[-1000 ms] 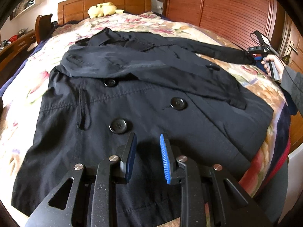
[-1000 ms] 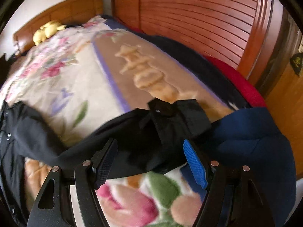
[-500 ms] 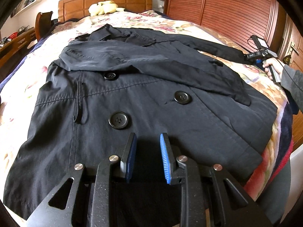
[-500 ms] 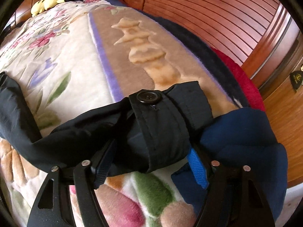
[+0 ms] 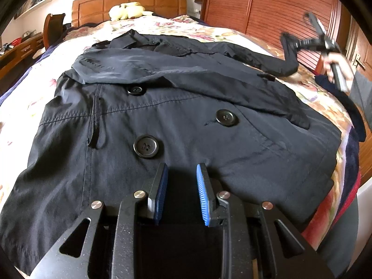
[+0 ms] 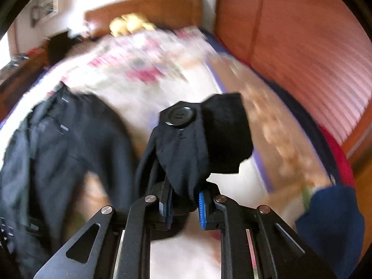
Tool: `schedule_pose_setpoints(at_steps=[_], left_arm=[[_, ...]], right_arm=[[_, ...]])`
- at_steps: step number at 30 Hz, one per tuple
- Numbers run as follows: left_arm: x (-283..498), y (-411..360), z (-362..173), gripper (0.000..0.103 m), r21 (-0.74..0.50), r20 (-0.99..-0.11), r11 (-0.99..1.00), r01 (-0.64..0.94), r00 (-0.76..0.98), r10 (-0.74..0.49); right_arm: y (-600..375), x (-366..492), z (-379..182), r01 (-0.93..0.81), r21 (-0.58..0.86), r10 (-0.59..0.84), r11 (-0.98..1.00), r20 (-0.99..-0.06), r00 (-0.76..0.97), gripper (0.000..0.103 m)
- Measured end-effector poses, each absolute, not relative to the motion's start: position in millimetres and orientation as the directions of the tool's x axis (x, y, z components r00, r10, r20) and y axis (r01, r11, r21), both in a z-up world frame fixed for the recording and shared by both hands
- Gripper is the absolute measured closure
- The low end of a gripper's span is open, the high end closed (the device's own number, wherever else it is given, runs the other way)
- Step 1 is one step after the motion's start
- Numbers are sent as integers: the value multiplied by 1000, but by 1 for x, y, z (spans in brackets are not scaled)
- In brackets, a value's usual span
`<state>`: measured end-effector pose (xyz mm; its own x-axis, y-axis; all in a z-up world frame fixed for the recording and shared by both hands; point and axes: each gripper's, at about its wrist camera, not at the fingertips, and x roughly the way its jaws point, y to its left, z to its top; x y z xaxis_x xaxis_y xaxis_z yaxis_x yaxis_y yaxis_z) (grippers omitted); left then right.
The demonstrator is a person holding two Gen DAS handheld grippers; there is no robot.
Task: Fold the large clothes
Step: 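Close the right tool on the sleeve cuff, then lift the sleeve across the coat body with the right tool and open it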
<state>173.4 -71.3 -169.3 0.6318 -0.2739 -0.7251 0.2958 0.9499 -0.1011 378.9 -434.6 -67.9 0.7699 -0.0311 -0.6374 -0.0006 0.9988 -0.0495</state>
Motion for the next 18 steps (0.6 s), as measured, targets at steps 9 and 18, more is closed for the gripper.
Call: schedule_pose_setpoints(at_steps=[9,18], left_arm=[[170,-69,-164,77,-89,-726,955,283,638,-257],[151,-40,-140,77,-100,-678,967,233,696,-238]], right_arm=[[-308,319,16,-277,-66,212,959,-486,848,86],[-208,266,17,-524,-74,437,849,-461,773,86]])
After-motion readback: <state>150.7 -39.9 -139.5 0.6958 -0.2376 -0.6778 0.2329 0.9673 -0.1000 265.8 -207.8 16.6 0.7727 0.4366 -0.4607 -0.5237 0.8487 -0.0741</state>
